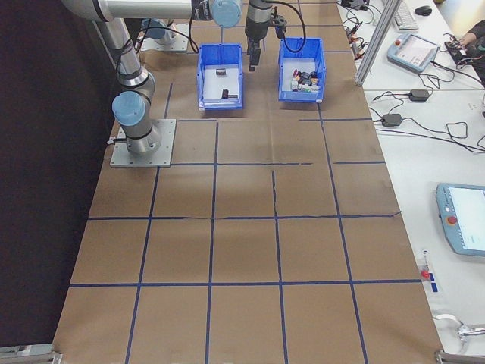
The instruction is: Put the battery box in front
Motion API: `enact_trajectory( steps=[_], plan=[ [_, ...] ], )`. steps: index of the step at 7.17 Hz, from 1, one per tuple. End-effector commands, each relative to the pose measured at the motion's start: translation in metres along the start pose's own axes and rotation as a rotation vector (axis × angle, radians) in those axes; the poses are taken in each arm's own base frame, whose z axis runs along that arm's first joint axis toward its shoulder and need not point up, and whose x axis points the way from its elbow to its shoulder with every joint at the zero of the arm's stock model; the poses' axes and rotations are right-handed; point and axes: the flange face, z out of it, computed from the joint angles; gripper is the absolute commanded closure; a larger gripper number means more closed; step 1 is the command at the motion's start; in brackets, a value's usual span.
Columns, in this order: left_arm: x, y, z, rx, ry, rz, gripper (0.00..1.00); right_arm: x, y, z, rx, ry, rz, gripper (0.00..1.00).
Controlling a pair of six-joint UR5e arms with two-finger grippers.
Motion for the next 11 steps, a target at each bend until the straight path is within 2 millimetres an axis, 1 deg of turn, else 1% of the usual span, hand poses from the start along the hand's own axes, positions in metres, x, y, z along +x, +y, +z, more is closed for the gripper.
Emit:
enact_trajectory(
  steps=[1, 2, 3, 4, 5, 6, 7, 8, 9, 10, 11],
  plan=[
    [0.000, 0.033, 0.010, -0.014, 0.007, -0.214, 0.01, 0.001, -0.016, 0.005, -0.004, -0.004, -0.037, 0.00],
    [0.004, 0.054, 0.011, -0.010, 0.009, -0.308, 0.01, 0.003, -0.039, 0.003, -0.001, -0.003, -0.109, 0.00],
    [0.007, 0.078, 0.018, -0.018, 0.011, -0.464, 0.01, 0.006, -0.068, -0.007, 0.017, 0.000, -0.205, 0.00],
    [0.014, 0.110, 0.028, -0.050, 0.073, -0.576, 0.01, 0.007, -0.100, -0.005, 0.017, 0.002, -0.358, 0.00],
    [0.023, 0.144, 0.045, -0.108, 0.137, -0.731, 0.01, 0.004, -0.120, -0.019, 0.049, 0.011, -0.438, 0.00],
    [0.030, 0.179, 0.060, -0.159, 0.174, -0.879, 0.01, -0.002, -0.141, -0.029, 0.070, 0.022, -0.583, 0.00],
    [0.035, 0.213, 0.077, -0.193, 0.167, -1.050, 0.01, -0.032, -0.153, -0.033, 0.089, 0.039, -0.743, 0.00],
    [0.045, 0.233, 0.089, -0.220, 0.141, -1.167, 0.02, -0.070, -0.162, -0.018, 0.073, 0.040, -0.862, 0.00],
    [0.056, 0.244, 0.095, -0.238, 0.114, -1.249, 0.02, -0.105, -0.167, -0.004, 0.056, 0.039, -0.954, 0.00],
    [0.063, 0.249, 0.099, -0.251, 0.091, -1.307, 0.02, -0.135, -0.173, 0.011, 0.063, 0.046, -1.025, 0.00],
    [0.067, 0.245, 0.104, -0.260, 0.075, -1.361, 0.03, -0.182, -0.176, 0.031, 0.087, 0.064, -1.093, 0.00]
  ],
)
